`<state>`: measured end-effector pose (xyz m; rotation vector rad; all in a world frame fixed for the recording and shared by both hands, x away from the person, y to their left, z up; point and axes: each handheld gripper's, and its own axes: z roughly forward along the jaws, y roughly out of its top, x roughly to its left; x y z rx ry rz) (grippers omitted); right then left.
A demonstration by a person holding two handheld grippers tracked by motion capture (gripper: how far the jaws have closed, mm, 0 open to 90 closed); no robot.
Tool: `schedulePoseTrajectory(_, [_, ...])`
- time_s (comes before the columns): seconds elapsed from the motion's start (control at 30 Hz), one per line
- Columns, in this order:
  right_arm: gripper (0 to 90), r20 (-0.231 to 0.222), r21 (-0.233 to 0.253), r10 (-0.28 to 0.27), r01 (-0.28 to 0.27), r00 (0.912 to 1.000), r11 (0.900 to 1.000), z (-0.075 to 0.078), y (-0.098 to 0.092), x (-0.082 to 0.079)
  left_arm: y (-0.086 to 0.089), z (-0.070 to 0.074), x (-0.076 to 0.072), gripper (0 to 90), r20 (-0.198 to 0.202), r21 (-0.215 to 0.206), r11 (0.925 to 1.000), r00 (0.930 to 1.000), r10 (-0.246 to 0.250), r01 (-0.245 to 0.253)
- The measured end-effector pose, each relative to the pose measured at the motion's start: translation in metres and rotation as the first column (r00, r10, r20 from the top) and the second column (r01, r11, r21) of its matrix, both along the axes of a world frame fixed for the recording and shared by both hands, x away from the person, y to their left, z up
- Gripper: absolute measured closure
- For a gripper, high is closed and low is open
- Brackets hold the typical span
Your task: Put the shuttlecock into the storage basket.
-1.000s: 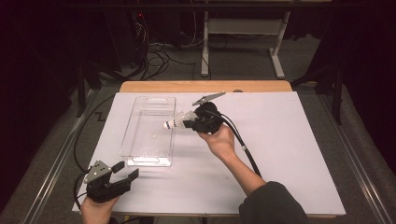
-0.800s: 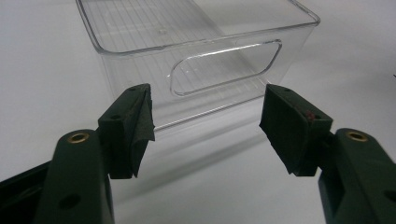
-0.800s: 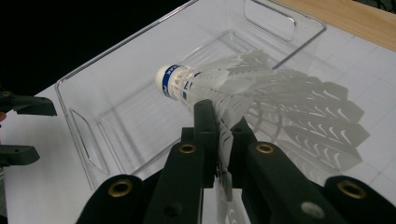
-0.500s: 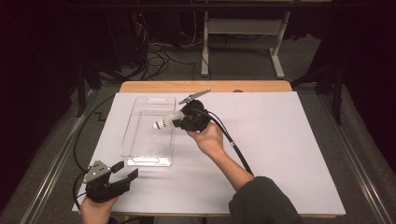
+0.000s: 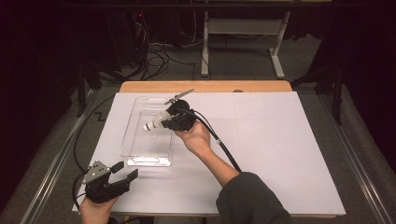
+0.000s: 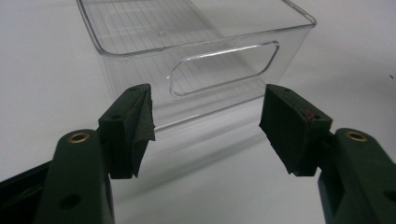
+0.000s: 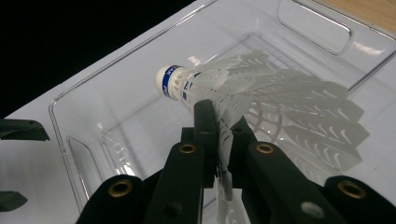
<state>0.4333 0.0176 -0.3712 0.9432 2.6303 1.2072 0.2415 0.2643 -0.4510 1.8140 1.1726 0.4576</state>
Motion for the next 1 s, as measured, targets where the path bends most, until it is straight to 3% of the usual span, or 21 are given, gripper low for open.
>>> schedulePoseTrajectory(0.7, [87.7,-0.03,-0.068,0.015,-0.017,0.9994,0.998,-0.019,0.04,0.004,0.002,0.0,-0.002,35.2,0.004,-0.007,1.0,1.0,0.005,-0.005])
schedulePoseTrajectory(1.0, [87.7,-0.039,-0.103,0.017,-0.021,0.9991,0.994,-0.029,0.048,0.004,0.002,0.0,-0.002,35.3,0.004,-0.008,1.0,1.0,0.006,-0.006])
